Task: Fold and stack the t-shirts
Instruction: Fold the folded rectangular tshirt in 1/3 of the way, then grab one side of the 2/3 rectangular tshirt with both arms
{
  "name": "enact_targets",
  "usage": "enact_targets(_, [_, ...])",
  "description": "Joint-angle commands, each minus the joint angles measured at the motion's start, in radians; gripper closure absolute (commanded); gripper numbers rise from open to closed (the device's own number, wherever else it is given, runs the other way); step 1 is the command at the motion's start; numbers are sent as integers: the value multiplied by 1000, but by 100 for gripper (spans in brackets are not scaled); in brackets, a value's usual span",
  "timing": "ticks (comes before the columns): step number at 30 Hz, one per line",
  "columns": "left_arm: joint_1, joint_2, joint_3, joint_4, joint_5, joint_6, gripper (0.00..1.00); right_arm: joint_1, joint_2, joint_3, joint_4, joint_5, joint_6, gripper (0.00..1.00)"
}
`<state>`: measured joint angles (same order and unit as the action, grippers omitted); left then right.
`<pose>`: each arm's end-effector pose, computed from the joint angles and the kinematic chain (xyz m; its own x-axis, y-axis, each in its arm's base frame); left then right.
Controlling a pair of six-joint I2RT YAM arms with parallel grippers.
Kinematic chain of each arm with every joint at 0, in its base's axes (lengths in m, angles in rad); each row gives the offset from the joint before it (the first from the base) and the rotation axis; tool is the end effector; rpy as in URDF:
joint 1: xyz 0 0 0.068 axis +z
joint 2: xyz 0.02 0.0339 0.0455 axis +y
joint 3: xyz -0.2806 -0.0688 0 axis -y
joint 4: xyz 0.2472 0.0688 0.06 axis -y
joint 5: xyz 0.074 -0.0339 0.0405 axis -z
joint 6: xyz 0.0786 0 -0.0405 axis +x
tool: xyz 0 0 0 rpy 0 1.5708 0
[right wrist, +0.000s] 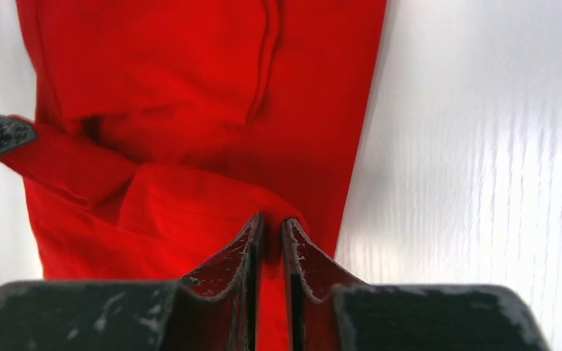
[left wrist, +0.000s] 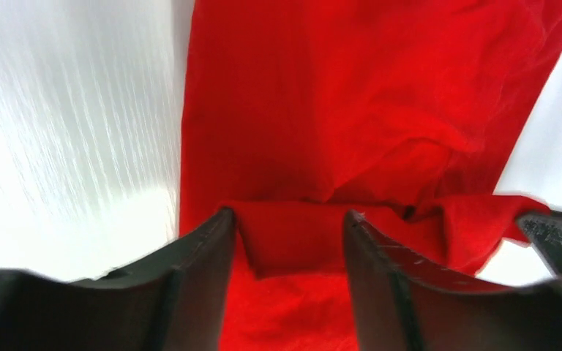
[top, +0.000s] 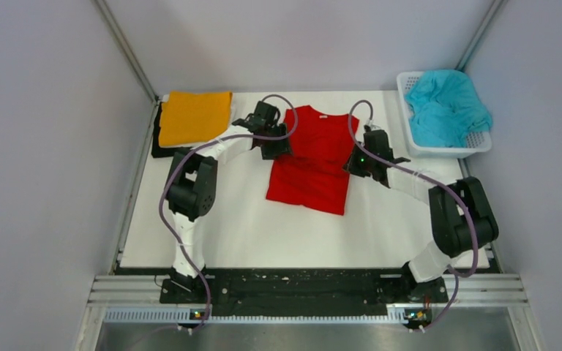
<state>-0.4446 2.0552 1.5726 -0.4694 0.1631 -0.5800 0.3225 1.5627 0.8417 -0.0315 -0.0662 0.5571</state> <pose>0.4327 -0.2203 0.1768 -0.8943 -0.1729 -0.4127 0.0231 0.9032 -0.4285 0.3344 0.1172 0.1718 -0.7416 0.3084 -0.5957 0.0354 0.9048 0.4243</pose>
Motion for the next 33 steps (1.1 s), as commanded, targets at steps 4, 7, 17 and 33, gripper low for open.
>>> enact_targets(4, [41, -19, 90, 12, 91, 46, 13, -52, 74, 146, 38, -63, -86, 28])
enact_targets(7, [42, -101, 8, 28, 70, 48, 1, -46, 11, 92, 49, -70, -83, 2])
enact_targets(17, [41, -402, -478, 117, 59, -9, 1, 53, -251, -231, -22, -176, -28, 2])
enact_targets(33, [26, -331, -684, 270, 185, -92, 61, 108, -205, -360, 21, -136, 86, 43])
